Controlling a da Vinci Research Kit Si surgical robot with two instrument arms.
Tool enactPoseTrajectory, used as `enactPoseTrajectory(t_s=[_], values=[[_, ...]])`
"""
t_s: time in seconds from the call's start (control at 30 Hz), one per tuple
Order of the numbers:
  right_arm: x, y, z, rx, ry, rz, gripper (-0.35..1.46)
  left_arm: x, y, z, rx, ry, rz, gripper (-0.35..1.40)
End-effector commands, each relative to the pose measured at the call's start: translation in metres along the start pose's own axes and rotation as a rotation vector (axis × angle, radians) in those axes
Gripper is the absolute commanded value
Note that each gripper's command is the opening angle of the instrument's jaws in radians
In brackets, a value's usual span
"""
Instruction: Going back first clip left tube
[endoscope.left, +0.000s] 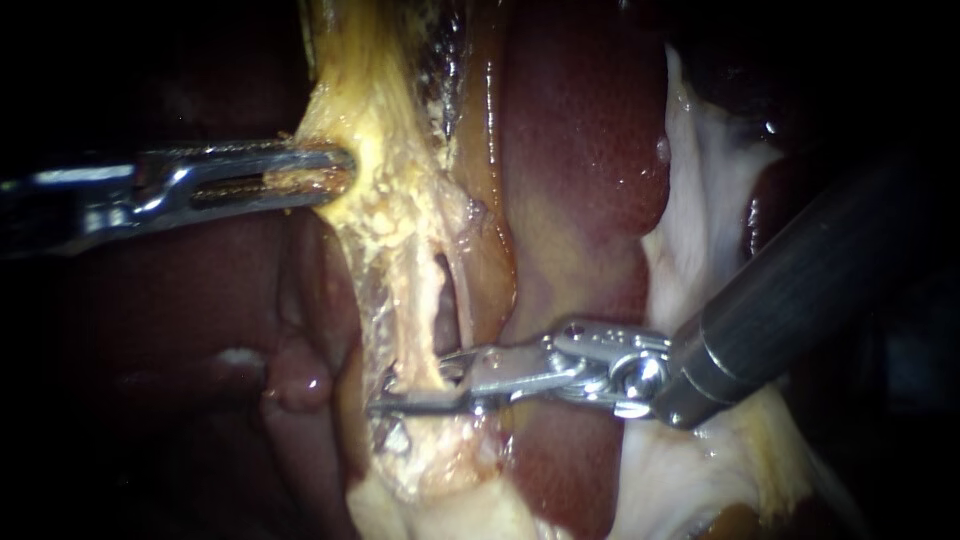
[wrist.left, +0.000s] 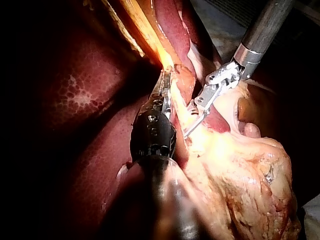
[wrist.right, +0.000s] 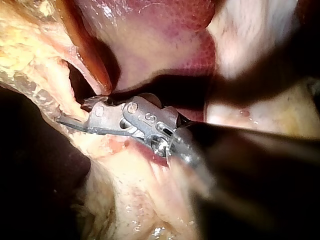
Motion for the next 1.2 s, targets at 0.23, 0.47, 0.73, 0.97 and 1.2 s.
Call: enactPoseTrajectory(t_s=[0.23, 0.47, 0.73, 0.97, 1.2], values=[[-0.0002, -0.0006, -0.0005, 0.006, -0.033, 0.025, -0.22, 0.0000, 0.0001, 0.0000, 0.002, 0.000, 0.001, -0.35], [0.0001, -0.0009, -0.0005, -0.006, 0.028, 0.017, 0.57, 0.0001, 0.0003, 0.0001, 0.002, 0.000, 0.002, -0.35], [0.0004, -0.0009, -0.0018, -0.012, 0.045, -0.103, 0.60, 0.0001, 0.0003, 0.0000, 0.003, 0.000, 0.002, -0.35], [0.0009, -0.0010, -0.0062, -0.049, 0.047, -0.247, 0.60, 0.0002, 0.0004, -0.0001, 0.004, 0.000, 0.002, -0.35], [0.0035, -0.0024, -0.0122, -0.085, 0.067, -0.385, 0.60, 0.0005, 0.0008, 0.0002, 0.004, 0.000, 0.004, -0.35]])
